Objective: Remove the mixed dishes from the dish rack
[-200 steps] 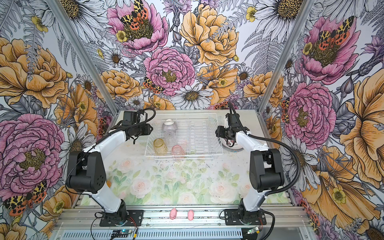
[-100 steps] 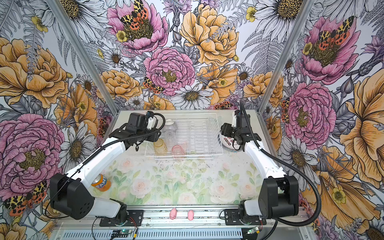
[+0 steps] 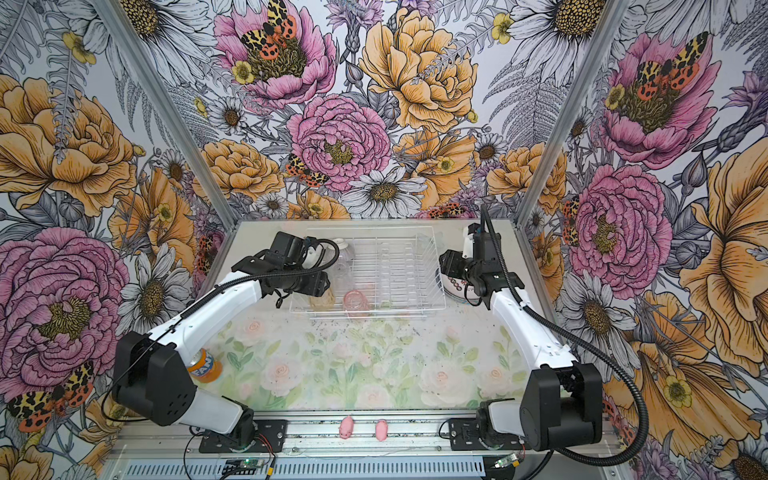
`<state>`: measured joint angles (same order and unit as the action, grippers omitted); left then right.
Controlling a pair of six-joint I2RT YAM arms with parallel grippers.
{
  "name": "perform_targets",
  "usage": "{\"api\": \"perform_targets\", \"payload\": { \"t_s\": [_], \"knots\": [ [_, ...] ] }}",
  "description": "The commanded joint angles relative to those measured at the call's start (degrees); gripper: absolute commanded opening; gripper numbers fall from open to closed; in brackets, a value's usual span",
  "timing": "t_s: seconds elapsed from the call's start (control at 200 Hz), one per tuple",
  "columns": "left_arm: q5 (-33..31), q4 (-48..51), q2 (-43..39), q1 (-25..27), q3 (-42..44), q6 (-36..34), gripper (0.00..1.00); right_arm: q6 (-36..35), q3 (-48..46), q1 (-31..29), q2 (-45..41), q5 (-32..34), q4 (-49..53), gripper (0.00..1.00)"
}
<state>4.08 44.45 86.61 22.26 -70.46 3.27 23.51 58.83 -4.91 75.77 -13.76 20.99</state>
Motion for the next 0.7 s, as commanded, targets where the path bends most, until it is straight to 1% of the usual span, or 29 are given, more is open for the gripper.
{"api": "perform_targets", "payload": {
  "t_s": [0.0, 0.055, 0.38, 0.56, 0.696],
  "knots": [
    [1.29, 0.81, 1.31, -0.06, -1.26, 1.21, 0.75, 0.64, -0.63, -0.28, -1.15, -0.33, -0.50, 0.64],
    [1.08, 0.80, 1.80, -0.20, -1.44, 1.20, 0.79, 0.58, -0.64, -0.26, -1.04, -0.39, -0.49, 0.64],
    [0.10, 1.21, 2.69, -0.67, -1.58, 0.86, 0.79, 0.64, -0.73, -0.27, -0.38, -0.39, -0.58, 0.64],
    [-3.81, 0.99, -0.08, 1.21, -2.09, 0.00, 0.80, 0.58, -0.73, -0.28, -0.09, -0.56, -0.60, 0.64],
    [-5.03, 1.04, -2.67, 1.48, -2.41, -0.10, 0.80, 0.66, -0.56, -0.22, 0.44, -0.81, -0.56, 0.64]
  ]
}}
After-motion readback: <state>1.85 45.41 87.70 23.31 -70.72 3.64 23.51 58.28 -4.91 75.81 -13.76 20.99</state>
